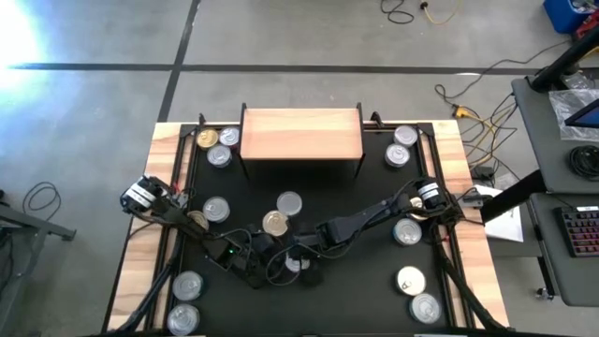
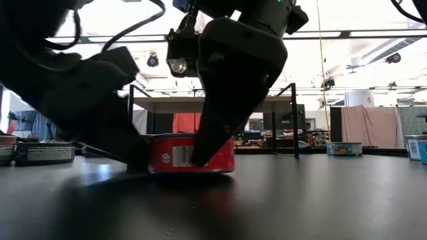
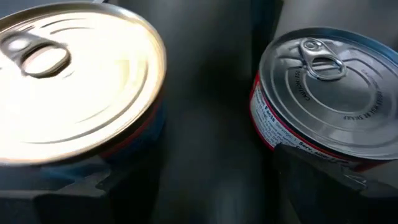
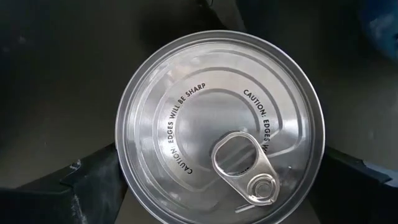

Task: Stack canned seafood by type on shelf
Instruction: Put the red tuna can on the shelf

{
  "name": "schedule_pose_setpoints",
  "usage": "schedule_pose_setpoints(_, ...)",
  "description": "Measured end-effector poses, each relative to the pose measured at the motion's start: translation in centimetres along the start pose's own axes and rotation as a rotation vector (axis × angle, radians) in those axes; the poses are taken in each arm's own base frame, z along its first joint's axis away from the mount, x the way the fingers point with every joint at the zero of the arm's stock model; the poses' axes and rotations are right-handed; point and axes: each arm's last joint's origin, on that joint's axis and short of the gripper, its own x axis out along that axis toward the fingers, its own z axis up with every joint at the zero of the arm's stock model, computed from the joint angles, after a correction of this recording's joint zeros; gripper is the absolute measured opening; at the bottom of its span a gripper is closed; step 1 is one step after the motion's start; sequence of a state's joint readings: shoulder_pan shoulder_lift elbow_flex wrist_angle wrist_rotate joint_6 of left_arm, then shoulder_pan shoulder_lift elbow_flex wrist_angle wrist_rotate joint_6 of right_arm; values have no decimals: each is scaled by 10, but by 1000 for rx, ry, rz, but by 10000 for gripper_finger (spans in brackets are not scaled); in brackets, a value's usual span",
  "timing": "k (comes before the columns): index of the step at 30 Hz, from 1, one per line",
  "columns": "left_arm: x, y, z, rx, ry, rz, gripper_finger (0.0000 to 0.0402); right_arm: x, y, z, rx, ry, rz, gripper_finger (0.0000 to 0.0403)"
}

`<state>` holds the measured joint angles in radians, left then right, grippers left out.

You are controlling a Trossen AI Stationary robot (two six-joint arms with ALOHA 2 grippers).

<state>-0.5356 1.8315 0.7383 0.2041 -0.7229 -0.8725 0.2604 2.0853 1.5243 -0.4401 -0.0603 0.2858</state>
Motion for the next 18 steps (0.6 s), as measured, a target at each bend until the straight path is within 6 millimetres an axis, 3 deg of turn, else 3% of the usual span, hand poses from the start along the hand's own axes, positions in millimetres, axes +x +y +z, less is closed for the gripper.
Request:
schedule_pose_setpoints(3, 4, -3, -1, -18, -14, 14, 300, -3, 0, -1, -9, 31, -20, 375)
schedule_pose_setpoints(10, -1, -6, 9, -19, 39, 30, 300, -11, 0, 1, -12, 20, -24, 375)
schedule_pose_setpoints(18, -49, -8, 44, 31, 72, 40, 300, -66, 4, 12, -20, -50, -36, 374)
